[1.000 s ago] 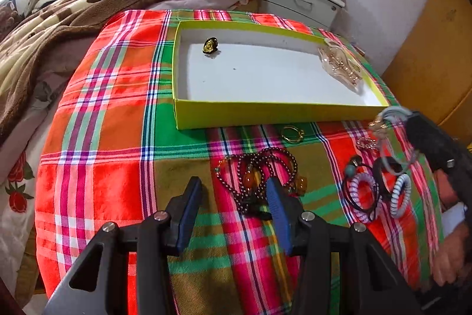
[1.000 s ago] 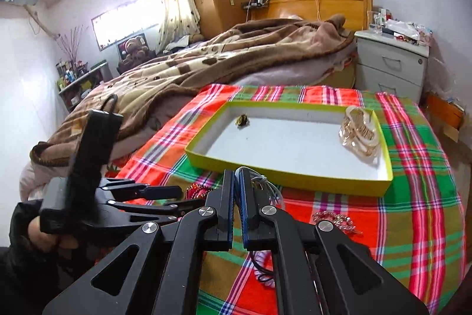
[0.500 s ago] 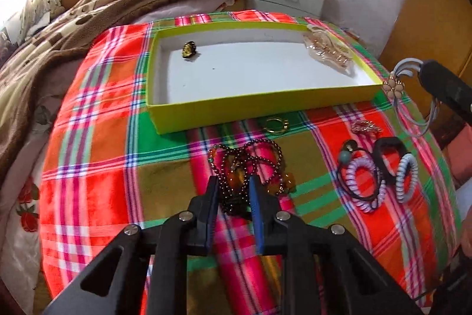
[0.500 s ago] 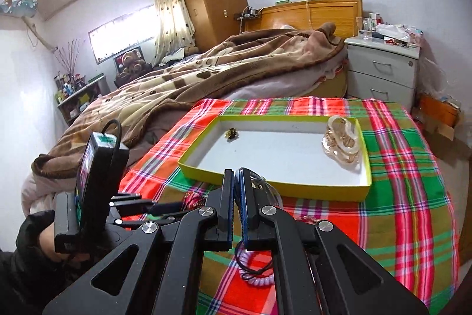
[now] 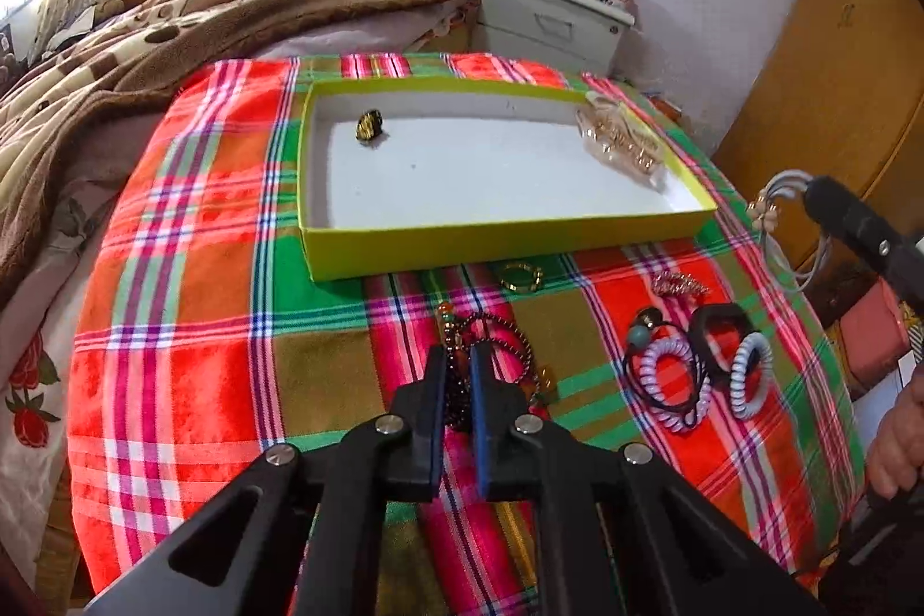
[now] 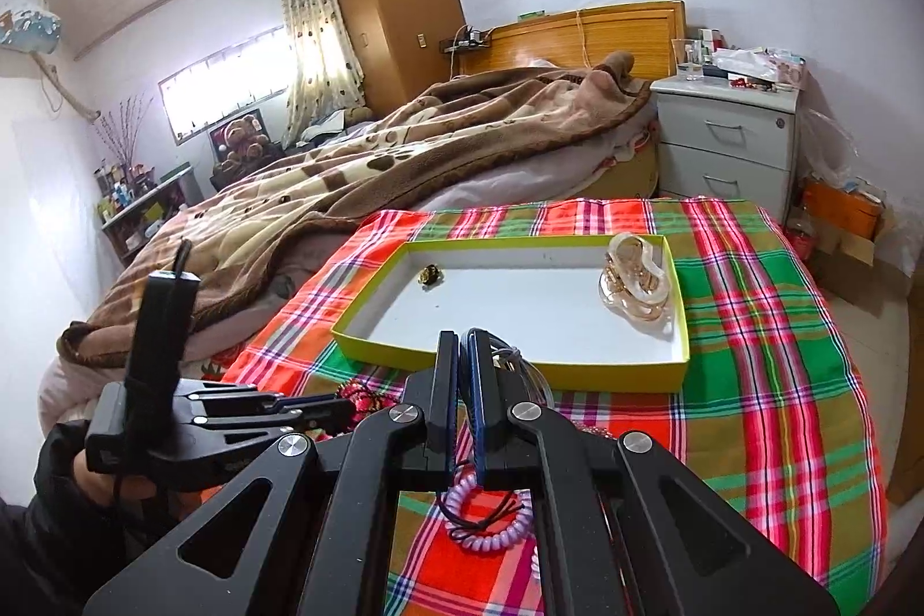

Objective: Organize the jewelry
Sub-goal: 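Grasp the brown beaded bracelet with the left tool, then carry the bracelet and grey hair ties into the box lid and open both tools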

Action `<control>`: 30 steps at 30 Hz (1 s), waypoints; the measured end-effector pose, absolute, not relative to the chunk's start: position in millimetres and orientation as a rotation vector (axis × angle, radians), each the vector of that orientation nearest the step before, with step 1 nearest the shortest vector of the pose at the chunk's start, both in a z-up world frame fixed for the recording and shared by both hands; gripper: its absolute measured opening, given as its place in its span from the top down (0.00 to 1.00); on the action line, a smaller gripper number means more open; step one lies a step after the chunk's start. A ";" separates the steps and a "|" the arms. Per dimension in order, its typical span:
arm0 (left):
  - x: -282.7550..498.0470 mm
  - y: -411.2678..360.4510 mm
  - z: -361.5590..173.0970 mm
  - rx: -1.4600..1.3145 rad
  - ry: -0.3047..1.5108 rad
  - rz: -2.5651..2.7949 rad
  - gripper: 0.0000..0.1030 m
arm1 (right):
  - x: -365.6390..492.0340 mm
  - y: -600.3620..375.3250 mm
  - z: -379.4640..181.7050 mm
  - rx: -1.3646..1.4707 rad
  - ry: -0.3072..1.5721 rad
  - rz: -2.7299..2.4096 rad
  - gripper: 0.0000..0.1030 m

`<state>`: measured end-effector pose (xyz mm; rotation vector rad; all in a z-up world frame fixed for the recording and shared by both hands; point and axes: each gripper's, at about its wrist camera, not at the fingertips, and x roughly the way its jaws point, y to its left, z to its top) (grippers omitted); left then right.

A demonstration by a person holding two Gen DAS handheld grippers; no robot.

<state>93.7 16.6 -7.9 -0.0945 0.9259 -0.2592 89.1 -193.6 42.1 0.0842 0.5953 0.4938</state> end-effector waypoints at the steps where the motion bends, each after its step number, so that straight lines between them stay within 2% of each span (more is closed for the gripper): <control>1: 92.9 16.7 -5.0 -0.092 0.918 -0.261 0.92 | 88.5 -194.1 42.9 0.085 0.594 0.493 0.96; 17: 94.7 26.4 49.0 -0.122 0.809 -0.301 0.92 | 92.7 -196.3 64.1 0.072 0.559 0.496 0.96; 30: 142.9 35.8 68.7 -0.121 0.787 -0.295 0.92 | 165.6 -186.9 69.3 0.095 0.647 0.537 0.96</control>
